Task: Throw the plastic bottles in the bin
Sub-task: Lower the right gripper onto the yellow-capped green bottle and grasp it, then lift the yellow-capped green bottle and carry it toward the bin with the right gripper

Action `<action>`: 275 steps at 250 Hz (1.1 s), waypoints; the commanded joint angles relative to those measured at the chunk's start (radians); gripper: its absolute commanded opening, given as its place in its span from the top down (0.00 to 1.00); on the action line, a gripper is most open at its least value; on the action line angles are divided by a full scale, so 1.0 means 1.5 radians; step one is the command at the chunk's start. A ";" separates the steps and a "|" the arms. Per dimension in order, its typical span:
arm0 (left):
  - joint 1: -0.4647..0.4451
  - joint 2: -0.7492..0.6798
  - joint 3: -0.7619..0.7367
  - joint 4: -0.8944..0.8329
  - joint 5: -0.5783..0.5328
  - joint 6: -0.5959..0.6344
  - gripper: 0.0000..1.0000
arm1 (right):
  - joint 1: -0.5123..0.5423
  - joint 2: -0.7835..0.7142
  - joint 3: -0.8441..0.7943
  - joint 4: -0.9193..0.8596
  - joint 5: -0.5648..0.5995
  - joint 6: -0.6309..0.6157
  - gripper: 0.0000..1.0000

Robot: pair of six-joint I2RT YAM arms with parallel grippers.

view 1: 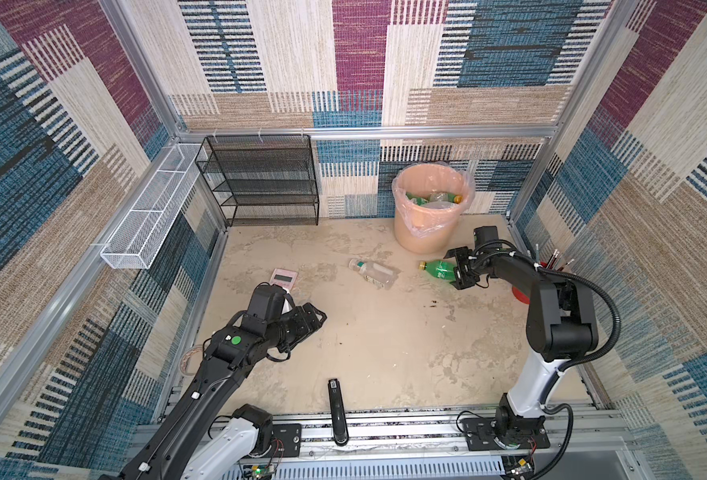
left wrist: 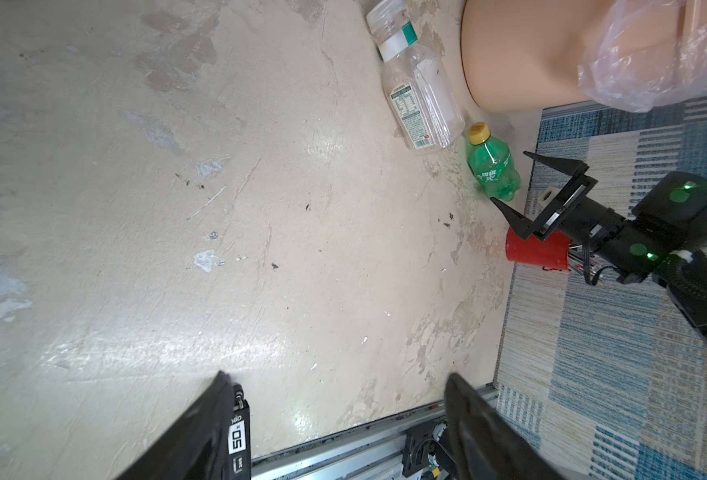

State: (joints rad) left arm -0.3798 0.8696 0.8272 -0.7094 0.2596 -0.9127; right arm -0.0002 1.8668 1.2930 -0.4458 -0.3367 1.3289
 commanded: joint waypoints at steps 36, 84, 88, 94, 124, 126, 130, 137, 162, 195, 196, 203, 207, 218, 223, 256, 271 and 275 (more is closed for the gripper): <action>0.002 -0.009 -0.010 -0.012 -0.018 -0.012 0.19 | 0.000 0.045 0.032 0.012 0.030 0.015 0.20; 0.002 -0.018 -0.011 -0.021 -0.023 -0.011 0.19 | -0.001 0.067 0.030 0.012 0.036 0.006 0.24; 0.002 -0.018 -0.011 -0.022 -0.023 -0.011 0.19 | -0.001 0.067 0.028 0.012 0.037 0.004 0.25; 0.002 -0.017 -0.011 -0.023 -0.023 -0.010 0.19 | -0.001 0.066 0.026 0.012 0.039 0.001 0.26; 0.002 -0.016 -0.007 -0.027 -0.020 -0.006 0.19 | -0.001 0.036 -0.006 0.036 0.035 -0.033 0.42; 0.002 -0.015 -0.007 -0.026 -0.019 -0.006 0.19 | -0.001 0.033 -0.009 0.040 0.034 -0.035 0.43; 0.002 -0.014 -0.007 -0.026 -0.019 -0.005 0.19 | -0.001 0.026 -0.017 0.046 0.032 -0.041 0.47; 0.002 -0.012 -0.007 -0.027 -0.018 -0.005 0.19 | -0.001 0.012 -0.033 0.054 0.029 -0.048 0.52; 0.002 -0.005 -0.005 -0.026 -0.015 -0.006 0.19 | 0.001 -0.051 -0.090 0.073 0.024 -0.089 0.57; 0.002 0.015 -0.001 -0.015 -0.005 -0.002 0.19 | 0.016 -0.166 -0.176 0.075 0.039 -0.193 0.54; 0.002 0.016 -0.001 -0.015 -0.004 -0.002 0.19 | 0.017 -0.169 -0.179 0.075 0.040 -0.196 0.54; 0.002 0.022 0.001 -0.011 -0.002 0.000 0.19 | 0.024 -0.198 -0.200 0.071 0.048 -0.221 0.54; 0.002 0.026 0.002 -0.009 0.000 0.001 0.19 | 0.029 -0.215 -0.212 0.068 0.055 -0.234 0.55; 0.002 0.037 0.003 -0.003 0.006 0.002 0.19 | 0.045 -0.265 -0.248 0.067 0.076 -0.270 0.55; 0.002 0.040 0.004 0.000 0.008 0.003 0.19 | 0.055 -0.289 -0.266 0.068 0.087 -0.284 0.55; 0.002 0.074 0.012 0.021 0.025 0.007 0.19 | 0.119 -0.450 -0.380 0.076 0.152 -0.334 0.57; 0.002 0.092 0.017 0.034 0.032 0.009 0.19 | 0.146 -0.520 -0.426 0.078 0.183 -0.347 0.57; 0.002 0.095 0.017 0.038 0.035 0.009 0.19 | 0.153 -0.540 -0.437 0.078 0.193 -0.350 0.58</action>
State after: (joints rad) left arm -0.3794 0.9771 0.8360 -0.7128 0.2722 -0.9154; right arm 0.1764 1.2037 0.7334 -0.3565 -0.1810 0.9051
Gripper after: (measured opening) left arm 0.808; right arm 0.453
